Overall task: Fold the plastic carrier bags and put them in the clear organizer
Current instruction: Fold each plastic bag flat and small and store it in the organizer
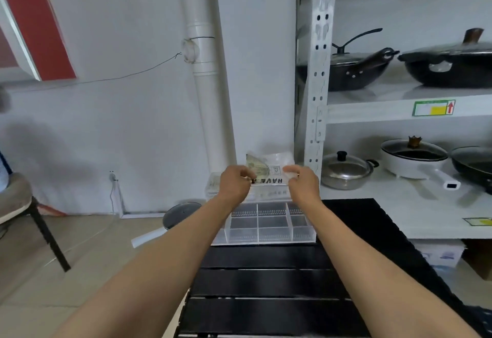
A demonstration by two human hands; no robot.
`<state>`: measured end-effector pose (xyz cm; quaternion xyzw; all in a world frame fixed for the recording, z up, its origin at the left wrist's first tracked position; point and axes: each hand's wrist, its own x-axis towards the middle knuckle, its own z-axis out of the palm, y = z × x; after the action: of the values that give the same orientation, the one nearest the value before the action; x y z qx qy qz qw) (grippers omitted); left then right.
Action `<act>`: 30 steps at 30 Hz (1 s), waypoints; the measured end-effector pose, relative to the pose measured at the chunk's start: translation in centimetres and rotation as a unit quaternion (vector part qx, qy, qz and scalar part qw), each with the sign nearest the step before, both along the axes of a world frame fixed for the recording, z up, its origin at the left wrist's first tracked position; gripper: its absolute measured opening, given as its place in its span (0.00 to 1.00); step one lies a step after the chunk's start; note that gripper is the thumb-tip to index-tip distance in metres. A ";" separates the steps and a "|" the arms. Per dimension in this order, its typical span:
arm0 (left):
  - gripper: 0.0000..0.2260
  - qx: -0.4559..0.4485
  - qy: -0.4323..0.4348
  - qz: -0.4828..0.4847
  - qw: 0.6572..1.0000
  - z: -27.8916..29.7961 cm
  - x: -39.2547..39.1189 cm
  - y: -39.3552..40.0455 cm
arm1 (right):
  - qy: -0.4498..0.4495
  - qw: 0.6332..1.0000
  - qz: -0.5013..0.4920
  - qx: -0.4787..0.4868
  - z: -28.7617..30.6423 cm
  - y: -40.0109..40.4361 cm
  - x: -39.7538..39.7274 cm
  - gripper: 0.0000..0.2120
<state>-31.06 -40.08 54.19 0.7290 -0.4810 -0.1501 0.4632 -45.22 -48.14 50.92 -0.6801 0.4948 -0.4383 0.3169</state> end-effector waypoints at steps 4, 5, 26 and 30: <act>0.11 0.002 -0.042 0.010 0.999 -0.5 1.0 -4.6 | 0.056 0.998 -0.012 -0.033 -0.1 -4.3 0.5 0.19; 0.11 0.007 -0.057 0.008 0.998 -0.7 1.3 -5.4 | 0.073 0.996 -0.015 -0.040 -0.1 -4.9 0.6 0.19; 0.16 0.165 -0.298 -0.057 0.938 -3.9 1.9 -8.7 | 0.537 0.830 0.030 -0.147 1.5 -6.3 2.2 0.06; 0.13 0.146 -0.274 -0.108 0.944 -4.2 1.2 -8.8 | 0.509 0.852 0.067 -0.101 1.2 -5.8 3.4 0.06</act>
<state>-29.87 -48.93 49.96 0.7454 -0.6380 -0.0624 0.1827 -41.79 -53.97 52.12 -0.8680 0.4930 -0.0558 -0.0209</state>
